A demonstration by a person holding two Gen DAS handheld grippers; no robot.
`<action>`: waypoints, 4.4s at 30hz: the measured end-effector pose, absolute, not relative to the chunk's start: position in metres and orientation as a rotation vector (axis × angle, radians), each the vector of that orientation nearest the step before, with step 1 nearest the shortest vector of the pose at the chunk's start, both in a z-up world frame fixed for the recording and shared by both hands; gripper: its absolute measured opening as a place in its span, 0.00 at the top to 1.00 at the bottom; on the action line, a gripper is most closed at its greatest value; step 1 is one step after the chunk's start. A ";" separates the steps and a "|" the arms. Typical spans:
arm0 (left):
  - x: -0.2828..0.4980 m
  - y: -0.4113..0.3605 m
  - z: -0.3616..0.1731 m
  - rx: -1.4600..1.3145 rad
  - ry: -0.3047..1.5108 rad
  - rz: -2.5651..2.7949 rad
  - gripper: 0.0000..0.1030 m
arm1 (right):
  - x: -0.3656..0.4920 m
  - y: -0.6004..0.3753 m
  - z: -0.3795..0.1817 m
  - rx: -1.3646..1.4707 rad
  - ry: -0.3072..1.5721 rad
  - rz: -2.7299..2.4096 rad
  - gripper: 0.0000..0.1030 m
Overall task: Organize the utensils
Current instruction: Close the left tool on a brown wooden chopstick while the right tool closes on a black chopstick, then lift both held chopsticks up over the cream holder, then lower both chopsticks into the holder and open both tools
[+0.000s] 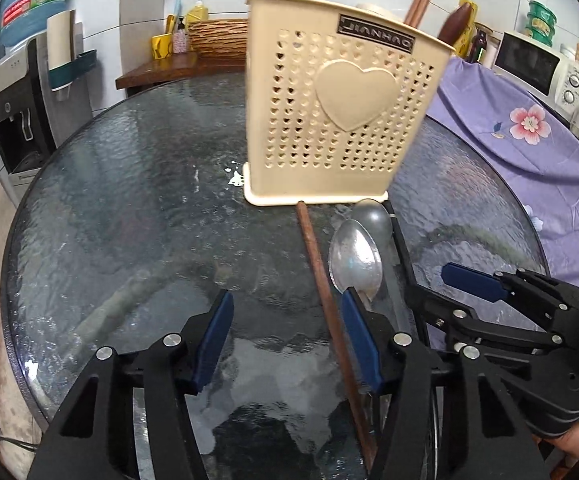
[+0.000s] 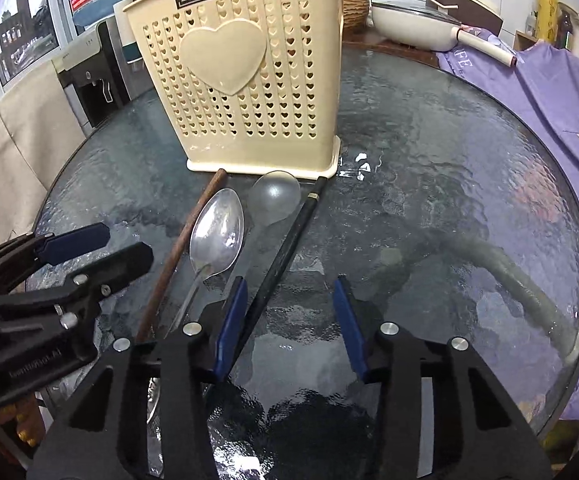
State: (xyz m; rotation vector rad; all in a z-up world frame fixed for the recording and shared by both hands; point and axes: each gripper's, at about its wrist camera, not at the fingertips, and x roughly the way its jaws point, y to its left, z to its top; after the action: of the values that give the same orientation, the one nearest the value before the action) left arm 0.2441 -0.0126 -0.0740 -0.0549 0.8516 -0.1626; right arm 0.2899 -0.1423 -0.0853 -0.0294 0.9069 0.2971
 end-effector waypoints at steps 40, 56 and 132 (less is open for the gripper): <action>0.309 -0.027 -0.081 0.028 0.924 -0.130 0.71 | 0.353 -0.174 -0.086 0.048 0.967 0.232 0.76; 0.305 -0.032 -0.084 0.035 0.904 -0.127 0.93 | 0.355 -0.155 -0.088 -0.013 0.947 0.240 0.92; 0.254 0.024 0.239 -0.142 0.210 -0.257 0.94 | 0.305 -0.191 0.232 0.139 0.227 0.582 0.92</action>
State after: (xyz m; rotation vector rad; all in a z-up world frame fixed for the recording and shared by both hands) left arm 0.2540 0.0237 0.2391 -0.1423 0.2102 -0.2573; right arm 0.3046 -0.1908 0.2322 0.1387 0.2274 0.5822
